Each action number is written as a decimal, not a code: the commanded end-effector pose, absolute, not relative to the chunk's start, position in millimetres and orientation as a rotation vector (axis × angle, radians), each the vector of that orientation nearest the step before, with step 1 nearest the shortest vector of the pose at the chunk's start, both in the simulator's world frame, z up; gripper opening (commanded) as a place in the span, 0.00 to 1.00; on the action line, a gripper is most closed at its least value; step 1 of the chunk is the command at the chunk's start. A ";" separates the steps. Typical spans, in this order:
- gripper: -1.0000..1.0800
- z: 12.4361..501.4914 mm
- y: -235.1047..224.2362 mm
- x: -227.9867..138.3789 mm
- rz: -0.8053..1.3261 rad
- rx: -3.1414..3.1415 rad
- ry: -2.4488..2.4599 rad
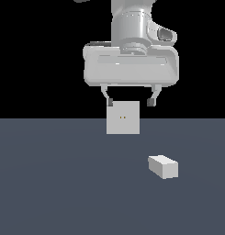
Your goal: Plug the charger into the wall socket.
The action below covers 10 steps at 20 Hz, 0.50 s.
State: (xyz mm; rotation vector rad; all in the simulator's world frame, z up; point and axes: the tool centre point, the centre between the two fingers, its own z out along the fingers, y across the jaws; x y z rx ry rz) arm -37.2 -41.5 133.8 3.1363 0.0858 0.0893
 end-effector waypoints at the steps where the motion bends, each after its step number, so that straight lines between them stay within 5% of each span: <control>1: 0.96 126.0 -47.2 -45.1 0.123 3.136 0.124; 10: 0.96 94.2 -70.2 -70.3 0.252 3.131 0.274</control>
